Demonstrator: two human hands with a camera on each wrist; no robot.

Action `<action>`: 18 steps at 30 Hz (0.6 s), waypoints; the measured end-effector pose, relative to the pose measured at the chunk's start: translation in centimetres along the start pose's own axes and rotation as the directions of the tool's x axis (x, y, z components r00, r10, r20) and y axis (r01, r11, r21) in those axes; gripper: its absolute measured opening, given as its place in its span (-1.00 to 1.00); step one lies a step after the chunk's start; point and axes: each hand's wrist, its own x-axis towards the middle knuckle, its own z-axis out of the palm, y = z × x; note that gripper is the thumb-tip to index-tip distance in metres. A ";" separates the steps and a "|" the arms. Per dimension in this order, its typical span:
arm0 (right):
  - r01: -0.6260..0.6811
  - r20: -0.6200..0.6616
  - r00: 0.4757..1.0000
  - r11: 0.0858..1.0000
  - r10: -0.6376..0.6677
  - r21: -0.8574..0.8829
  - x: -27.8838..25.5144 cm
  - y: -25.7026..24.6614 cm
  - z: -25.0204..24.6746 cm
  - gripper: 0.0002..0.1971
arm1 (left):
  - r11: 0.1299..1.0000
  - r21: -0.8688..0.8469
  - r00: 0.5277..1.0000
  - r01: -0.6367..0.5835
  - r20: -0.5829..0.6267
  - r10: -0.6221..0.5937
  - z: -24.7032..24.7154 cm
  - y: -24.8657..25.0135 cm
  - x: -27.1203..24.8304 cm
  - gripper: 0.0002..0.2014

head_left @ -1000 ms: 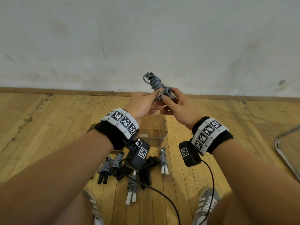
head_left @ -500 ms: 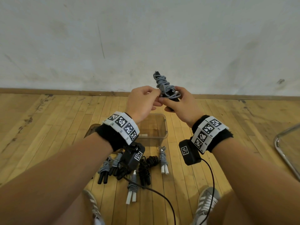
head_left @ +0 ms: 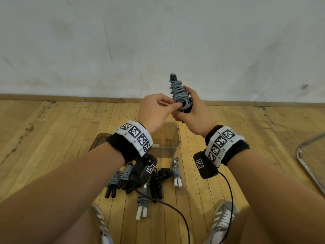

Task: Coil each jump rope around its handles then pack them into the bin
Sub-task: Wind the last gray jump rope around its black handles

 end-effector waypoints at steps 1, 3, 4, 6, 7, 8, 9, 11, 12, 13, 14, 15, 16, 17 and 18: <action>0.014 0.003 1.000 1.000 -0.014 -0.022 0.0 0.0 0.0 -0.15 | 1.000 0.000 1.000 0.000 -0.011 0.000 0.1 0.0 0.0 -0.80; 0.028 0.018 0.999 0.998 -0.027 -0.054 0.0 0.0 0.0 -0.15 | 1.000 -0.023 0.999 -0.015 -0.040 0.014 0.1 0.0 0.0 -0.76; 0.026 0.025 0.999 0.998 -0.024 -0.058 -0.1 -0.1 0.0 -0.16 | 0.999 -0.041 0.999 -0.027 -0.047 0.025 0.0 0.0 0.0 -0.71; -0.012 0.046 0.999 1.000 0.011 0.019 -0.4 -0.5 0.2 -0.21 | 0.997 -0.052 0.998 -0.050 -0.038 0.048 -0.2 -0.1 0.1 -0.65; -0.047 0.063 0.997 0.994 0.041 0.100 -0.5 -0.8 0.2 -0.27 | 0.997 -0.046 0.998 -0.063 -0.031 0.062 -0.2 -0.1 0.2 -0.66; -0.085 0.082 0.994 0.980 0.072 0.179 -0.6 -1.0 0.3 -0.36 | 0.997 -0.032 0.997 -0.075 -0.034 0.074 -0.3 -0.1 0.3 -0.68; -0.114 0.092 0.991 0.965 0.095 0.236 -0.6 -1.1 0.3 -0.45 | 0.996 -0.021 0.995 -0.086 -0.045 0.085 -0.3 -0.2 0.3 -0.70; -0.129 0.086 0.990 0.957 0.110 0.258 -0.5 -1.1 0.4 -0.55 | 0.995 -0.023 0.995 -0.092 -0.050 0.091 -0.3 -0.2 0.4 -0.77; -0.127 0.079 0.991 0.960 0.111 0.249 -0.4 -1.0 0.5 -0.56 | 0.996 -0.027 0.996 -0.088 -0.032 0.087 -0.3 -0.2 0.4 -0.80; -0.128 0.072 0.991 0.962 0.114 0.242 -0.4 -0.8 0.6 -0.56 | 0.996 -0.022 0.997 -0.083 -0.010 0.083 -0.3 -0.2 0.5 -0.81; -0.130 0.072 0.991 0.962 0.116 0.242 -0.4 -0.6 0.6 -0.56 | 0.997 -0.009 0.997 -0.078 0.010 0.078 -0.3 -0.2 0.5 -0.82; -0.136 0.079 0.990 0.959 0.120 0.248 -0.4 -0.5 0.6 -0.56 | 0.998 0.005 0.997 -0.070 0.026 0.070 -0.2 -0.2 0.5 -0.83; -0.143 0.087 0.988 0.956 0.125 0.258 -0.4 -0.4 0.5 -0.55 | 0.998 0.016 0.997 -0.059 0.041 0.058 -0.2 -0.3 0.5 -0.84; -0.146 0.096 0.988 0.953 0.125 0.266 -0.4 -0.4 0.5 -0.54 | 0.999 0.019 0.997 -0.048 0.057 0.047 -0.1 -0.3 0.5 -0.85; -0.140 0.104 0.988 0.952 0.116 0.271 -0.5 -0.4 0.5 -0.53 | 0.999 0.015 0.997 -0.036 0.071 0.035 -0.1 -0.3 0.5 -0.87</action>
